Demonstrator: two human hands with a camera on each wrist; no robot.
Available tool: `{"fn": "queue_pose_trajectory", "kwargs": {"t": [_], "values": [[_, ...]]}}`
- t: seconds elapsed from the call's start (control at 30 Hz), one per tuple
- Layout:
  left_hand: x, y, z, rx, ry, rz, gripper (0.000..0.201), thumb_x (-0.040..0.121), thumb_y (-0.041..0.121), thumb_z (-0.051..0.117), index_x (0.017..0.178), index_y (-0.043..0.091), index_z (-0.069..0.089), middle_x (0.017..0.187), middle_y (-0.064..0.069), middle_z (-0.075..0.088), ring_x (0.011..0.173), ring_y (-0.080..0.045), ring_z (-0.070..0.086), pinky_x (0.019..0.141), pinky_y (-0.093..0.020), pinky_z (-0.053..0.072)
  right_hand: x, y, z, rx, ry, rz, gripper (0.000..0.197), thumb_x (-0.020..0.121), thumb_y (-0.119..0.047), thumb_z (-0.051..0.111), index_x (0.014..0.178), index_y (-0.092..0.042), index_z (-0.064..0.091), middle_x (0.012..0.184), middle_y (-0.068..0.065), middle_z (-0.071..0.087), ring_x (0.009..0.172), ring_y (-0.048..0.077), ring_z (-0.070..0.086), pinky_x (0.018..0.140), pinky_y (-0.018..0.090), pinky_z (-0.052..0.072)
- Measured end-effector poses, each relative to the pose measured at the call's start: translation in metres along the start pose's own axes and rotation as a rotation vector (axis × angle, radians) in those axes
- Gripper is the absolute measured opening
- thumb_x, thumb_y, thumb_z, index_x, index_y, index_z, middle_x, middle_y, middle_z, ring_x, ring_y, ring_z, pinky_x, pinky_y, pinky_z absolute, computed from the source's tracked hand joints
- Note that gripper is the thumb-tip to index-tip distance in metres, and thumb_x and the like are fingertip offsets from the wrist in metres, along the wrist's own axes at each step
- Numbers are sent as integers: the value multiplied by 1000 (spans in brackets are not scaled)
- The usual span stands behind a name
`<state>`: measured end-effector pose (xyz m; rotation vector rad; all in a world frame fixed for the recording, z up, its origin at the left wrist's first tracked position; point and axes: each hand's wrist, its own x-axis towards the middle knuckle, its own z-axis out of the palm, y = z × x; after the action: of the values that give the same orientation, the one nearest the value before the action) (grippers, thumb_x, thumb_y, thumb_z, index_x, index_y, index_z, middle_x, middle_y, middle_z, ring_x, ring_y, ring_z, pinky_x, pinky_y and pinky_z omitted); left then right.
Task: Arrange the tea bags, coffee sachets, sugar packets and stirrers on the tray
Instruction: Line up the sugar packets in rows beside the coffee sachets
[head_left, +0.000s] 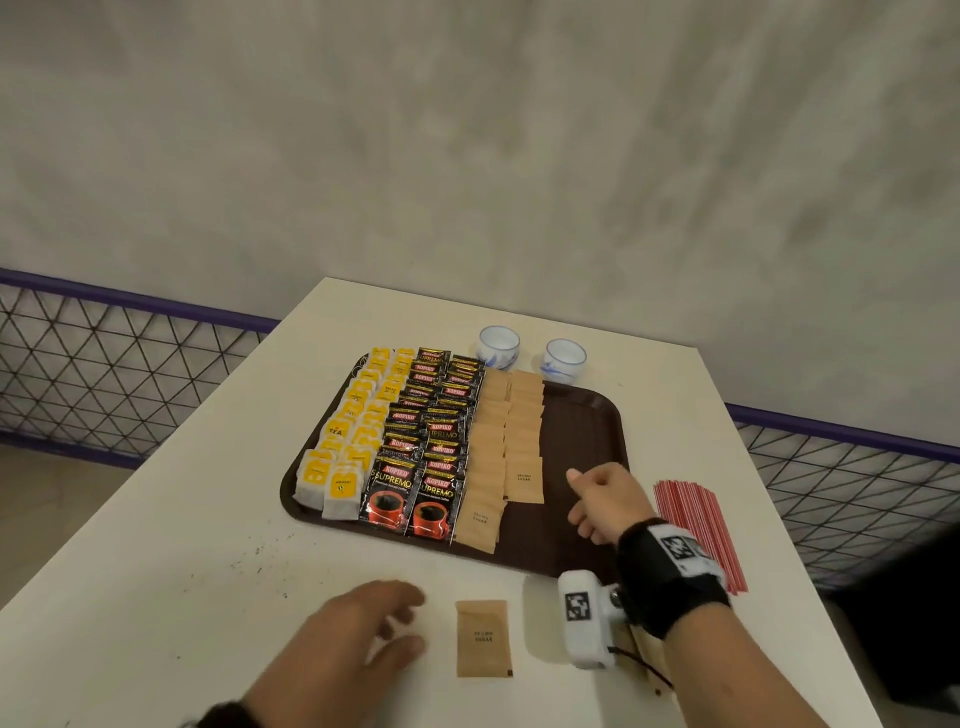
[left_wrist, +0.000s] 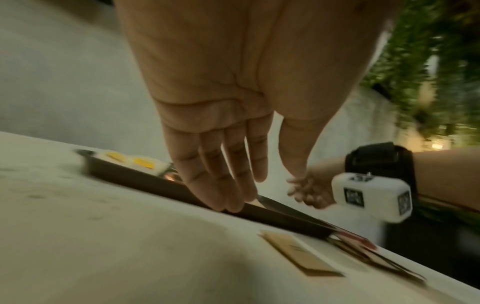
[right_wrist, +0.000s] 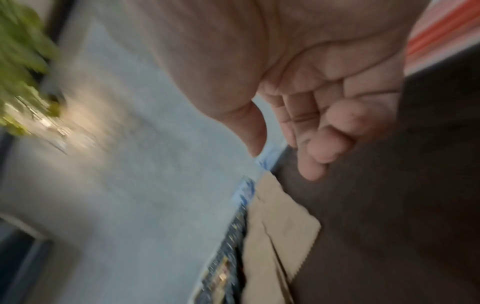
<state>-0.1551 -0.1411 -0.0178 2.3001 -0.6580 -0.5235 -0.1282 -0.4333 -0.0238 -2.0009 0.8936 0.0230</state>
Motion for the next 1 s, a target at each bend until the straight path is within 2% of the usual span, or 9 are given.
{"fn": "queue_pose_trajectory", "kwargs": {"t": [0.1,0.2,0.37,0.5,0.6,0.67,0.7,0.87,1.0], "values": [[29,22,24,153,-117,68,49,87,40,60,132,39,40,132,19,44,116,0,43,99,-17,39,-35,14,-44,38,38,-108,15,95,-30,57,96,-16,54,73,10,68,53,17,54,48,25,39],[50,34,44,362,-197,108,71,84,42,62,143,26,27,143,9,34,129,-14,32,110,-30,30,-71,44,-80,-80,101,-124,14,91,-31,61,89,-18,57,73,6,69,64,18,61,63,33,48],[62,45,58,514,-259,80,63,83,37,63,137,22,35,135,3,40,122,-18,36,108,-33,33,-102,94,-94,-386,58,29,23,85,-38,68,97,-23,56,84,-5,62,80,12,59,75,29,45],[58,56,57,450,-377,0,30,86,25,60,114,18,50,105,1,56,95,-18,52,91,-33,48,-109,100,-79,-469,-53,32,40,85,-42,67,114,-28,44,108,-8,49,98,10,50,84,23,39],[49,61,54,281,-281,13,9,90,19,51,98,17,56,93,1,60,84,-16,58,79,-28,53,-104,95,-61,-514,-73,-38,40,85,-40,66,117,-24,48,109,-5,42,97,11,49,83,22,38],[39,64,51,-9,-188,-10,14,91,9,50,100,14,60,93,3,62,75,-11,59,64,-16,51,-99,94,-52,-523,-53,-61,34,83,-34,68,109,-22,51,109,-3,48,96,13,54,87,24,45],[34,66,50,-171,-151,-18,17,91,5,52,101,15,62,95,2,64,73,-13,62,60,-17,51,-96,94,-50,-519,-53,-55,31,81,-32,70,104,-22,52,109,-2,52,97,14,56,90,26,47],[11,81,39,-688,-67,8,27,84,-5,61,105,12,66,103,-14,64,81,-20,68,61,-29,57,-99,101,-58,-499,-22,-74,10,89,-18,61,89,-22,52,93,-5,61,83,14,55,74,22,43],[2,98,32,-781,-29,64,34,83,-9,60,108,13,66,99,-8,69,85,-24,70,63,-28,58,-112,109,-85,-82,-85,-209,7,83,-4,68,85,-8,62,72,0,60,65,13,54,61,27,49]]}}
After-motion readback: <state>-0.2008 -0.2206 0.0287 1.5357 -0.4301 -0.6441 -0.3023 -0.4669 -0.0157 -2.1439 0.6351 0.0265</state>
